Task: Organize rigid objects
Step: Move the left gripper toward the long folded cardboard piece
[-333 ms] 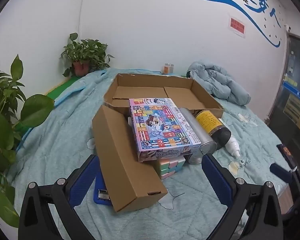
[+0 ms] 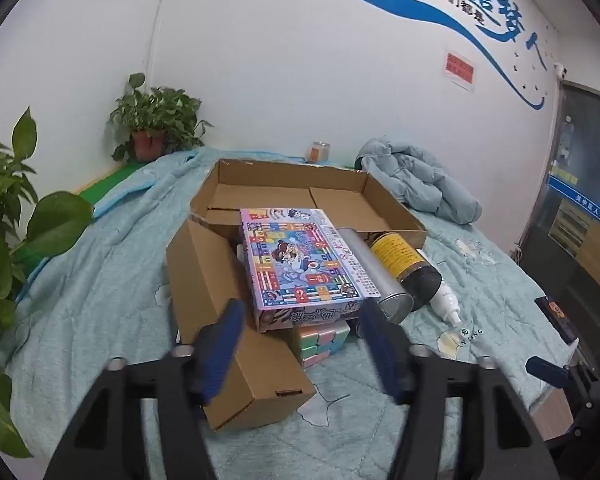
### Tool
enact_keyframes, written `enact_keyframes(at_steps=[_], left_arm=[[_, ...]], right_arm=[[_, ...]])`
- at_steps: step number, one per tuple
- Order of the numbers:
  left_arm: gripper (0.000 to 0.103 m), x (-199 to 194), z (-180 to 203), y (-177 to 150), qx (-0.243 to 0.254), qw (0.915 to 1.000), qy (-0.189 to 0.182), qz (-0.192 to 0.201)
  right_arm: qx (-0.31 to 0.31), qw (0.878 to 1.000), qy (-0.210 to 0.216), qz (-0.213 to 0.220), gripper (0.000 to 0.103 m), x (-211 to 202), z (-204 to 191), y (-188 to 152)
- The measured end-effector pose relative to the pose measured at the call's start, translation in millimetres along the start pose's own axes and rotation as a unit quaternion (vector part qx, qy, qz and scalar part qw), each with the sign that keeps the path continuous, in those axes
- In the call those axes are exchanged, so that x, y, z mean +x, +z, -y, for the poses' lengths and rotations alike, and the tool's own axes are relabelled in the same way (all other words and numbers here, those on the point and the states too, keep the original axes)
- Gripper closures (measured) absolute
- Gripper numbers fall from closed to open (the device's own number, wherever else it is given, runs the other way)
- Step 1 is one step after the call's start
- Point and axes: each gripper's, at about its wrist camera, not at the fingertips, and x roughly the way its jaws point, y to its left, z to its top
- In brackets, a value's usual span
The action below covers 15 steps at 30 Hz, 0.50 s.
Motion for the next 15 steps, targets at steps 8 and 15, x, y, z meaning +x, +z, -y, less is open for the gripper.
enact_keyframes(at_steps=[8,15], left_arm=[[0.001,21.3,-15.5,-4.7,-0.012,0.9985,0.037,-0.038],[0.000,30.5,-22.8,-9.1,-0.012,0.9969,0.065,-0.043]], right_arm=[[0.004,0.999,0.029,0.015,0.001,22.5,-12.4,9.4],[-0.020,0.999,0.045,0.011,0.001,38.8,-26.5,18.9]])
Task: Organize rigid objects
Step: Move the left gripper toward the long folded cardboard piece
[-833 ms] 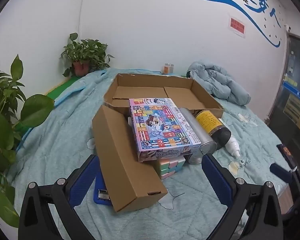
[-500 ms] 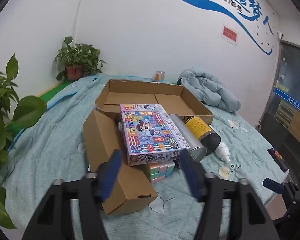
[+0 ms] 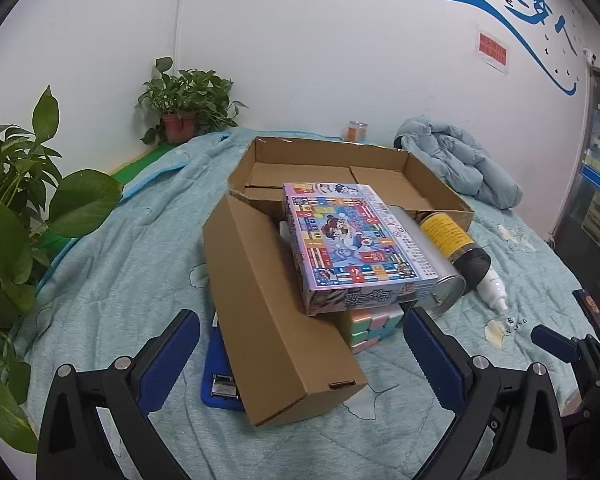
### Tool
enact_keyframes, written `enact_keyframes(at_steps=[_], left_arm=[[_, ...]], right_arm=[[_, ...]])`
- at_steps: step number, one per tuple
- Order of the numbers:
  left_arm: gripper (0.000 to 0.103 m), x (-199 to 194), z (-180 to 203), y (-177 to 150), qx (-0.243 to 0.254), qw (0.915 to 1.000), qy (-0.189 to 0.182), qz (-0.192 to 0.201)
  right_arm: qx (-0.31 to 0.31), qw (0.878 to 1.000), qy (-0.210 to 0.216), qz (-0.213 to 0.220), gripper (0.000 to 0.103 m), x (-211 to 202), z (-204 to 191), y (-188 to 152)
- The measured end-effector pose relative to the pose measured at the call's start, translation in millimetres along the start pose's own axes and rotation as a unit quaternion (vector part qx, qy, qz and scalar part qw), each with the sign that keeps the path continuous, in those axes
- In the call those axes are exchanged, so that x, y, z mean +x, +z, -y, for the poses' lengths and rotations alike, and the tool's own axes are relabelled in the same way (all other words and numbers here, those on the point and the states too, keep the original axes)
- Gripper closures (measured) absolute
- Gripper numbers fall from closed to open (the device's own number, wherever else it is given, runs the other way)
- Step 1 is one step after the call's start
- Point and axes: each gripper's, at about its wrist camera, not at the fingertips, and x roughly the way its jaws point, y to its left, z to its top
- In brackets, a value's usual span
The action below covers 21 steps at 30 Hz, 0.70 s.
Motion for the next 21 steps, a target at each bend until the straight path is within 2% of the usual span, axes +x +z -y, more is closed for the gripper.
enact_keyframes(at_steps=[8,12,16,21], left_arm=[[0.001,12.3,-0.3,-0.7,0.006,1.0000,0.001,-0.008],[0.001,18.3,-3.4,1.9,0.009,0.9997,-0.016,-0.015],[0.000,27.6,-10.4,3.3,-0.003,0.9990,-0.033,-0.029],[0.001,39.9,-23.1,3.3,-0.019,0.9982,-0.037,-0.044]], right_arm=[[-0.012,1.000,-0.006,-0.014,0.001,18.2,-5.0,5.2],[-0.020,1.000,0.003,-0.019,0.001,25.1,-10.5,5.7],[-0.029,0.999,0.011,-0.018,0.001,29.2,-14.2,6.5],[-0.028,0.999,0.024,-0.026,0.001,35.2,-16.0,6.4]])
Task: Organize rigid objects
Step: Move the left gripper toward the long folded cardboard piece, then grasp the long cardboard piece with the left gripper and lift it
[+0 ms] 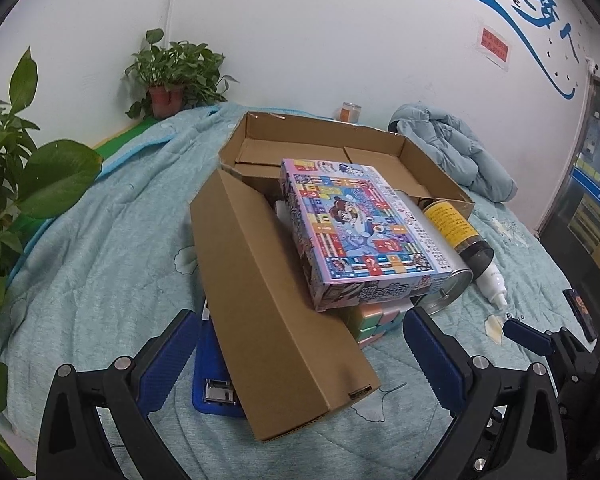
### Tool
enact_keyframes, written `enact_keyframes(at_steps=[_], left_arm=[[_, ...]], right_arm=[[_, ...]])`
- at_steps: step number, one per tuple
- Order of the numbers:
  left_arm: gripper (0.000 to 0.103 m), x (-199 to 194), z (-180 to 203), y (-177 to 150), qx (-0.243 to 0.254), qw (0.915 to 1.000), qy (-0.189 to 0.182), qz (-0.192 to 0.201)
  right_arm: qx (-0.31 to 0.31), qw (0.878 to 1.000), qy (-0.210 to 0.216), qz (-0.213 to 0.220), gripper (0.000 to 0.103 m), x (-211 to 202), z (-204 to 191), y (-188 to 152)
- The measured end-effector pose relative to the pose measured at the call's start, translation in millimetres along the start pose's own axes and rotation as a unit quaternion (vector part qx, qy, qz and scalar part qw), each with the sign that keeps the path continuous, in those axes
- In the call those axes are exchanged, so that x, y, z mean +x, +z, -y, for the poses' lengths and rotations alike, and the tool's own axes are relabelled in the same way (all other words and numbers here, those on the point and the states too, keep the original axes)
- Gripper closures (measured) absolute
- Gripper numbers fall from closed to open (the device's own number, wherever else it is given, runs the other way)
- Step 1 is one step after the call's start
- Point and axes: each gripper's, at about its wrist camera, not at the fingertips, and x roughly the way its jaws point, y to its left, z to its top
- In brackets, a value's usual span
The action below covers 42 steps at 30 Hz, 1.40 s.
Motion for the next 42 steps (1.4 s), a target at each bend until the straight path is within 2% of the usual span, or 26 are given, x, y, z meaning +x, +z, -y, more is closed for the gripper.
enact_keyframes(at_steps=[5,13,19,23,29,32,37,39,40,42], left_arm=[[0.001,8.1,-8.1,-3.0,-0.008,0.9999,-0.003,-0.010],[0.001,22.7,-11.5,-5.3,-0.009,0.9993,-0.018,-0.032],[0.001,29.5,-15.1,-5.6,-0.020,0.9977,-0.036,-0.054],[0.002,38.3,-25.1,-8.4,-0.047,0.9948,-0.045,-0.078],[0.013,53.3,-39.4,-14.4,-0.076,0.9893,-0.063,-0.108],[0.015,59.5,-48.7,-15.7,-0.097,0.9863,-0.068,-0.115],[0.022,64.4,-58.0,-14.1,-0.100,0.9854,-0.067,-0.120],[0.025,64.8,-61.5,-14.5,-0.097,0.9858,-0.059,-0.123],[0.025,63.8,-65.2,-15.1,-0.102,0.9852,-0.064,-0.122],[0.026,58.4,-73.5,-15.1,-0.112,0.9844,-0.072,-0.115]], right_arm=[[-0.005,1.000,0.028,-0.010,0.001,7.4,-2.6,2.4],[0.000,0.998,0.051,-0.022,0.001,14.9,-5.8,1.6],[0.019,0.994,0.107,-0.034,0.001,18.8,-0.4,-0.9],[0.041,0.983,0.172,-0.050,0.001,26.7,0.7,1.7],[0.061,0.961,0.261,-0.072,0.001,40.9,-7.1,9.6],[0.070,0.950,0.292,-0.085,0.004,50.2,-14.6,15.4],[0.071,0.932,0.335,-0.120,0.007,68.5,-37.7,17.8],[0.067,0.929,0.342,-0.126,0.014,67.9,-48.3,18.6],[0.056,0.931,0.338,-0.123,0.022,66.6,-55.8,19.9],[0.019,0.944,0.310,-0.114,0.022,58.3,-70.2,21.0]])
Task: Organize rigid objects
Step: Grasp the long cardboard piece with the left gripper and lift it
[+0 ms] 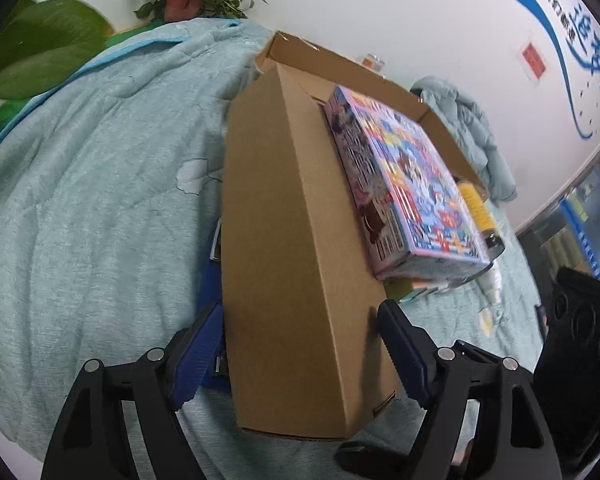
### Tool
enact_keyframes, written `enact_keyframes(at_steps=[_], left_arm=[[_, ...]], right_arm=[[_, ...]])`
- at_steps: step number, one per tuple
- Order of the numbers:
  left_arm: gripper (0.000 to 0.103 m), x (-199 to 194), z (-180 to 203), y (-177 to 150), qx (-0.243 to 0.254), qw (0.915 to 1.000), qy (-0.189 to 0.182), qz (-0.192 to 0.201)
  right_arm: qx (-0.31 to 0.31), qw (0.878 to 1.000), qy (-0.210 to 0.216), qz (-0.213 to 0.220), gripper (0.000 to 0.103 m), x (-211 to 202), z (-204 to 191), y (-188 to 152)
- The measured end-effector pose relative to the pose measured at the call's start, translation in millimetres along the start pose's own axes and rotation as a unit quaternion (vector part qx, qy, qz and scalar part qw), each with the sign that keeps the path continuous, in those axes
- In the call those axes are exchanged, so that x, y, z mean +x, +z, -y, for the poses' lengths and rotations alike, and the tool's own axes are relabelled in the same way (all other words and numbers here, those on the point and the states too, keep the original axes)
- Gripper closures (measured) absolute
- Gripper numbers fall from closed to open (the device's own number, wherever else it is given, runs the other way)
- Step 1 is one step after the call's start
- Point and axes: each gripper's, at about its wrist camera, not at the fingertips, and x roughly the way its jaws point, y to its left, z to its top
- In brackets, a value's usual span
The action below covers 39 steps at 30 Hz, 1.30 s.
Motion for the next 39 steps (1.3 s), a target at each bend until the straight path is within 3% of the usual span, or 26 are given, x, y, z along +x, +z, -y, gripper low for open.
enact_keyframes(at_steps=[3,6,11,17,21,26,32,39], left_arm=[[0.027,-8.1,-7.5,0.6,0.004,1.0000,-0.005,0.002],[0.028,-12.3,-18.5,-1.4,-0.009,0.9997,-0.023,-0.007],[0.028,-12.2,-33.4,-6.1,-0.041,0.9982,-0.042,-0.016],[0.029,-29.5,-37.0,-3.5,-0.024,0.9985,-0.046,0.014],[0.020,-44.2,-39.2,3.3,-0.016,0.9978,-0.051,0.039],[0.026,-24.8,-24.8,10.1,0.005,0.9993,-0.036,0.002],[0.037,-11.2,-23.9,13.6,0.001,0.9990,-0.039,-0.022],[0.042,-14.3,-18.3,9.1,0.022,0.9992,-0.032,-0.009]], right_arm=[[-0.027,1.000,-0.003,-0.003,0.022,0.1,-11.3,-2.3],[-0.014,1.000,0.026,-0.006,0.022,0.0,-9.4,-1.0],[0.017,0.999,0.034,-0.016,0.021,-0.2,5.3,6.9],[0.037,0.998,0.055,-0.023,0.021,4.7,10.8,11.1],[0.059,0.996,0.070,-0.020,0.020,3.3,14.5,12.1],[0.092,0.991,0.091,-0.030,0.020,7.8,25.5,15.0],[0.066,0.994,0.059,-0.059,0.019,24.3,14.5,20.2],[0.004,0.999,-0.013,-0.039,0.011,28.3,-7.3,24.8]])
